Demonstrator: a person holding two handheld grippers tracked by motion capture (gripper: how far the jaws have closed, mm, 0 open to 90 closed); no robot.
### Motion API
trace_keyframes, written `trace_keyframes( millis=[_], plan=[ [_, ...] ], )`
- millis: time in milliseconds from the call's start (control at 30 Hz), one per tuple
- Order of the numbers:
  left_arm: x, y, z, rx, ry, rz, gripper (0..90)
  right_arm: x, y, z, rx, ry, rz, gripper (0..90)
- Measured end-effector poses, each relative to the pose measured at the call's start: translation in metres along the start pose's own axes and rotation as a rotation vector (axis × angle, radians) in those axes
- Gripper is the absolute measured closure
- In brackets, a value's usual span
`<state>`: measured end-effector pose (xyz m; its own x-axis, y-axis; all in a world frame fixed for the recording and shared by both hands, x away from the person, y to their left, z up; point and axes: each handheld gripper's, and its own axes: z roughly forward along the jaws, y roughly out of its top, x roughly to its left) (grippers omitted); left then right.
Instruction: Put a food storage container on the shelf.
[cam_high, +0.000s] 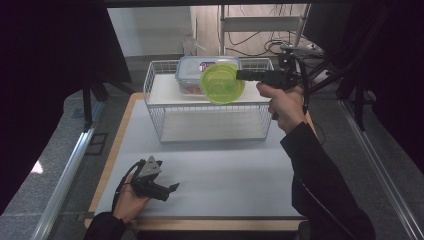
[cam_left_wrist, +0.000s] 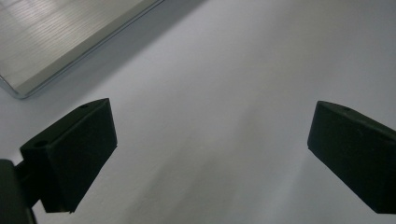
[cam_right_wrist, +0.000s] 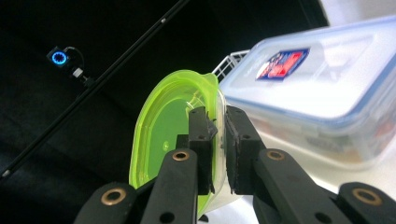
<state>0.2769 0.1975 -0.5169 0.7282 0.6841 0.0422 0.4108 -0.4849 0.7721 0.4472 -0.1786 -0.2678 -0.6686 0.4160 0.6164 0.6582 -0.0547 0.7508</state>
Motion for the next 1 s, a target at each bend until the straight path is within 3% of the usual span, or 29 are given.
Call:
trace_keyframes(
  millis=[667,1000],
  plan=[
    [0.0,0.0,0.0,-0.013,-0.01,-0.008,1.4,0.006,0.045,0.024,-0.059,-0.082,0.008,82.4],
    [0.0,0.0,0.0,-0.014,-0.018,-0.011,1.4,-0.001,0.059,0.042,-0.075,-0.127,0.031,82.4]
  ],
)
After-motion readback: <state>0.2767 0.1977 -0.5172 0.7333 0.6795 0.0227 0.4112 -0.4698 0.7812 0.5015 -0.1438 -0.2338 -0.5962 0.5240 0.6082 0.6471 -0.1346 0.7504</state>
